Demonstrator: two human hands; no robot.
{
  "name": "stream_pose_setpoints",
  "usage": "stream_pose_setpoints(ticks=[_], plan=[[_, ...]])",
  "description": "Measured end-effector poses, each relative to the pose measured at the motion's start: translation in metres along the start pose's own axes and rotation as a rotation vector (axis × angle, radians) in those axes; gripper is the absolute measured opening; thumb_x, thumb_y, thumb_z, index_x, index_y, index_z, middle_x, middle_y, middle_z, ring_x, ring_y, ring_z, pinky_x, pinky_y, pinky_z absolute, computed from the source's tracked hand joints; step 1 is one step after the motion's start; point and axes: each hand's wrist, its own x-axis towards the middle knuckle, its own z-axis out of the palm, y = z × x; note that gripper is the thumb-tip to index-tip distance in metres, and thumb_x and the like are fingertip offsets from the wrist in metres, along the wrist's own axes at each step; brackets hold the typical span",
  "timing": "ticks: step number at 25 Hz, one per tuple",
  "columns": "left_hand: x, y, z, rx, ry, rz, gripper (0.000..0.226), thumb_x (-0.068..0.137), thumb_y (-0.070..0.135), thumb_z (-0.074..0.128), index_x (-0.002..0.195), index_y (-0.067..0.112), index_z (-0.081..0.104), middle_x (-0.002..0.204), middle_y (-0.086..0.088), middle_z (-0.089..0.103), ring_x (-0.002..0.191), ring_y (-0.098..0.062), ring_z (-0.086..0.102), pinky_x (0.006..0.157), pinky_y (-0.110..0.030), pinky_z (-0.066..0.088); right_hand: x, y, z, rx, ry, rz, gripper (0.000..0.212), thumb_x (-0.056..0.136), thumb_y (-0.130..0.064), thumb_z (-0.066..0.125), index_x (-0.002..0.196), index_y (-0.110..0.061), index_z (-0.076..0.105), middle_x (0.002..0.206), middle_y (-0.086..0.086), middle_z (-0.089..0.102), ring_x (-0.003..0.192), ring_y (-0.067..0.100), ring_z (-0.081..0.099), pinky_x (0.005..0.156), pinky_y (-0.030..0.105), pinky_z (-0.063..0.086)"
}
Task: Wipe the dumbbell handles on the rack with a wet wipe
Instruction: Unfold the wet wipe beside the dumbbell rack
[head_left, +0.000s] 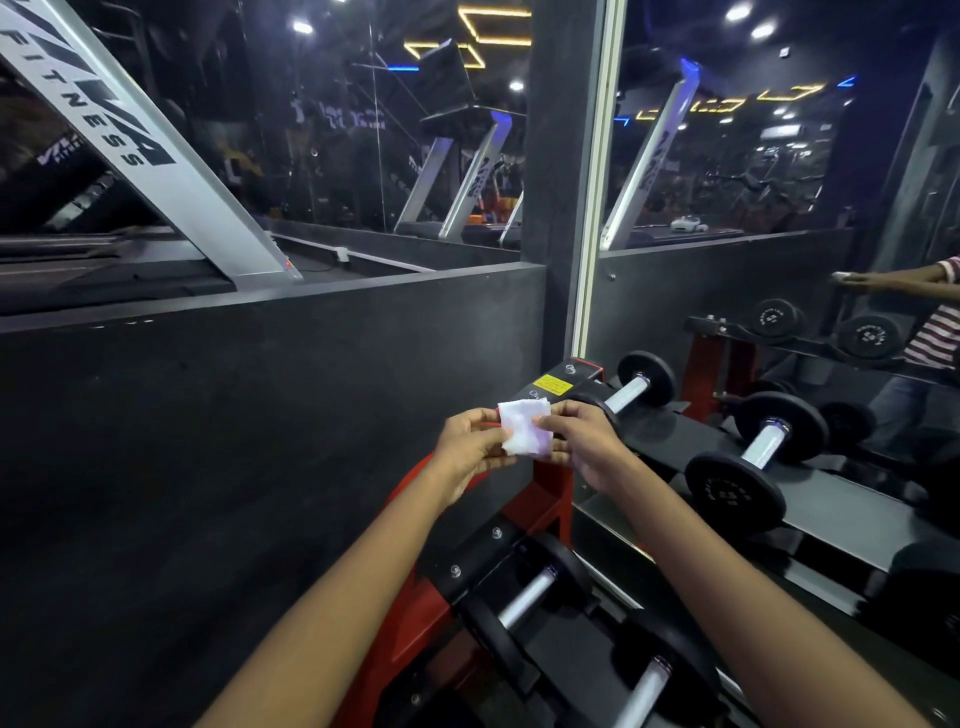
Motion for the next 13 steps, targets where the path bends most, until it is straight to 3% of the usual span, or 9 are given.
stream_pose_setpoints(ticks=[3,7,10,13], plan=[[0.005,0.006,-0.012,-0.044,0.001,0.010,0.015,0.086,-0.010,0.056,0.086,0.004,0.060,0.075,-0.010,0.066,0.057,-0.014,0.066,0.060,-0.024,0.058,0.007,0.002,0.010,0.097,-0.047,-0.014,0.015,0.086,0.007,0.058,0.079,-0.007,0.056,0.078,0.014,0.062,0.056,0.018,0.063,0.054,0.025,0.056],[0.024,0.013,-0.033,-0.059,-0.049,-0.003,0.017,0.086,-0.013,0.051,0.084,-0.002,0.063,0.075,-0.013,0.068,0.063,-0.016,0.067,0.066,-0.025,0.057,0.021,0.000,0.022,0.181,-0.078,-0.010,0.021,0.080,0.019,0.049,0.075,0.003,0.062,0.076,0.017,0.066,0.061,0.019,0.064,0.058,0.023,0.057],[0.038,0.018,-0.043,-0.088,-0.073,-0.021,0.020,0.088,-0.008,0.045,0.081,-0.003,0.064,0.078,-0.012,0.067,0.069,-0.019,0.065,0.070,-0.027,0.056,0.034,-0.003,0.030,0.178,-0.045,-0.034,0.022,0.082,0.008,0.049,0.069,0.006,0.067,0.078,0.022,0.064,0.066,0.023,0.062,0.059,0.025,0.057],[0.052,0.019,-0.050,-0.020,-0.129,0.039,0.007,0.084,-0.004,0.060,0.088,0.000,0.064,0.080,-0.007,0.067,0.073,-0.015,0.065,0.069,-0.024,0.056,0.045,0.001,0.035,0.029,-0.041,-0.153,0.006,0.082,0.001,0.064,0.077,0.003,0.063,0.083,0.018,0.064,0.074,0.023,0.063,0.060,0.026,0.056]])
